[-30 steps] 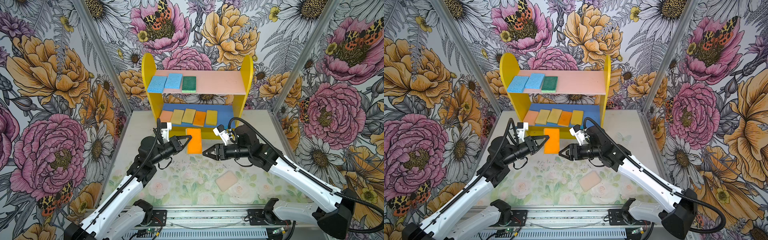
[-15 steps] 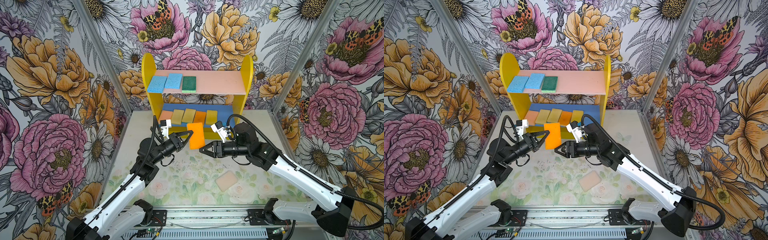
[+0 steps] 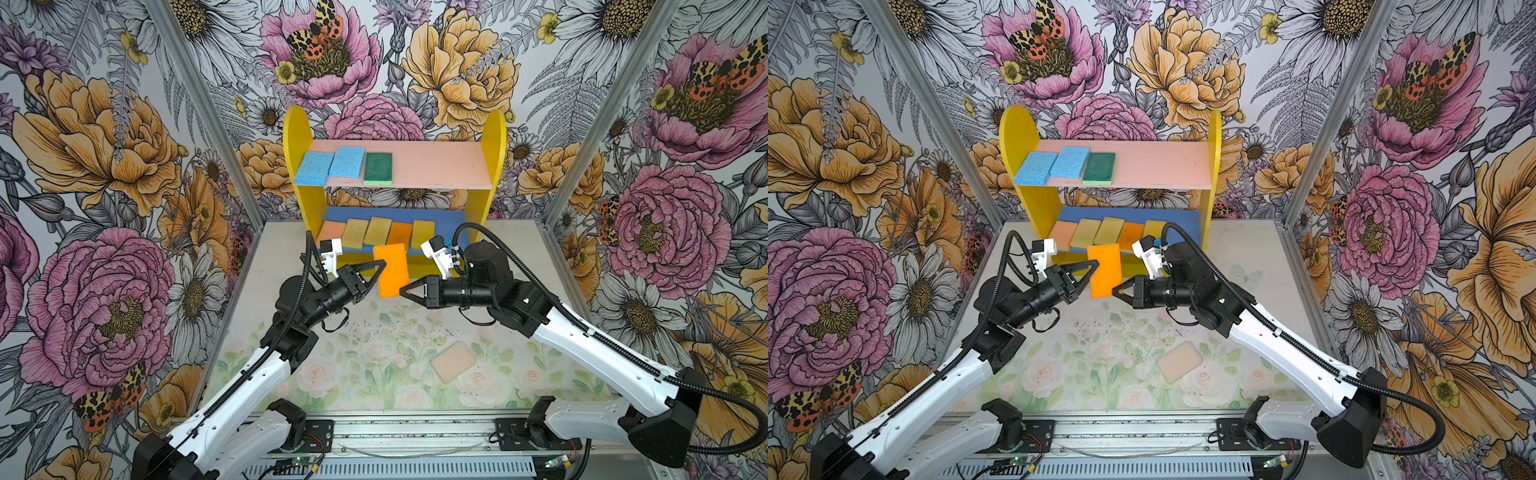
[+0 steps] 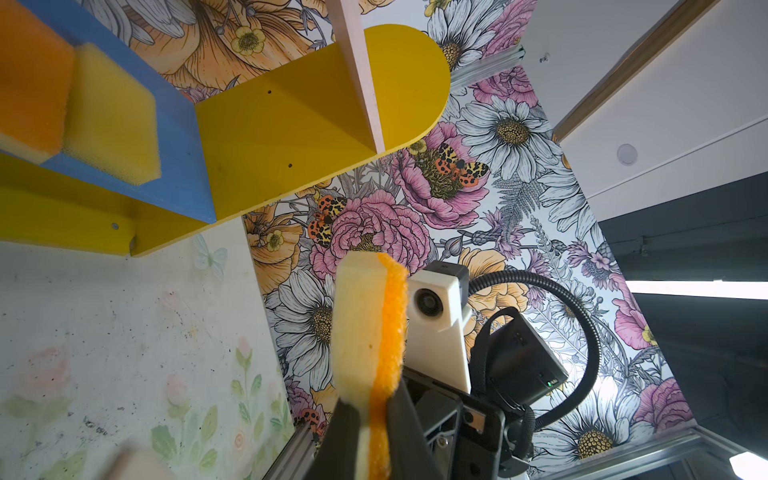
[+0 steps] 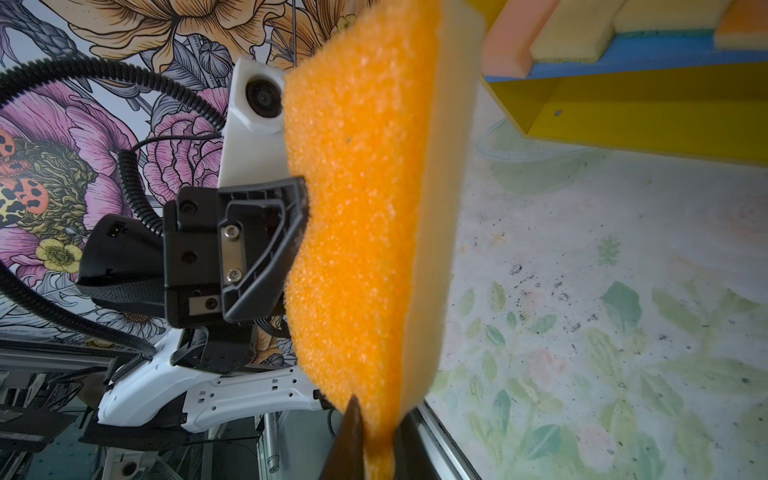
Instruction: Place and organize the cleaning sponges onto the shelf
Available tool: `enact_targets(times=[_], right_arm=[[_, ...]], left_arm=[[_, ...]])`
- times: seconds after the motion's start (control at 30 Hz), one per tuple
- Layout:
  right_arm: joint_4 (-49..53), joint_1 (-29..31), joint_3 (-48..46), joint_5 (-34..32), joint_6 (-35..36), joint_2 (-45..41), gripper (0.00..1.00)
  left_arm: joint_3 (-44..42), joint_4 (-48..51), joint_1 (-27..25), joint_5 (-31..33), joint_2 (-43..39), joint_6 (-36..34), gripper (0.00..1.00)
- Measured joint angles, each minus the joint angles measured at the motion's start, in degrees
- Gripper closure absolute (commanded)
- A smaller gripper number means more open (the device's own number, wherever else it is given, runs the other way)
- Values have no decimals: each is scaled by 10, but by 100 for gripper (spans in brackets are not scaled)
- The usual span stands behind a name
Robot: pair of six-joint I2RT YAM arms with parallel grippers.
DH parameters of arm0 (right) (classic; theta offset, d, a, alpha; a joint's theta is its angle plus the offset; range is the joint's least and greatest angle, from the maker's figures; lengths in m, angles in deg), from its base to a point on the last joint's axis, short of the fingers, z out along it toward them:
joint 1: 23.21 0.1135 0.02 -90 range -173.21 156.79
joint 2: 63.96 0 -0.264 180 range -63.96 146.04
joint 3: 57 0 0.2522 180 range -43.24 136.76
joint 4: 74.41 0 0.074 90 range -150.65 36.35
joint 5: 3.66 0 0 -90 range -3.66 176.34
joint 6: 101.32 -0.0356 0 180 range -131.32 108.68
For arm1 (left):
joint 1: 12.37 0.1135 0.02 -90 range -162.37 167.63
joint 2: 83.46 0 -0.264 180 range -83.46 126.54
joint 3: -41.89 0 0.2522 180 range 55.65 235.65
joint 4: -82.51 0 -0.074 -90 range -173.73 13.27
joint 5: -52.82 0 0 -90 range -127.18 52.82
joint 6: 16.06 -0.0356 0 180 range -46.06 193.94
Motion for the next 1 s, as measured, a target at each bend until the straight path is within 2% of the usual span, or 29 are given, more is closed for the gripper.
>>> enact_targets(times=[0.07, 0.17, 0.27, 0.37, 0.47, 0.57, 1.0], right_arm=[[1, 0, 0, -6, -6, 0, 100], [0, 0, 2, -20, -6, 0, 100], [0, -4, 13, -35, -7, -1, 100], [5, -24, 37, -50, -12, -1, 100], [12, -55, 80, -63, -17, 7, 100], [19, -80, 145, -69, -18, 36, 100], [108, -147, 459, -62, 1, 263, 100]], left_arm=[[2, 0, 1, 0, 5, -3, 73], [8, 8, 12, -7, 7, -3, 63], [26, 39, 43, -19, -3, -16, 30], [58, 109, 92, -26, -36, -45, 19], [96, 187, 137, -25, -88, -84, 17], [122, 244, 159, -25, -128, -119, 17], [101, 377, 176, -26, -167, -174, 16]])
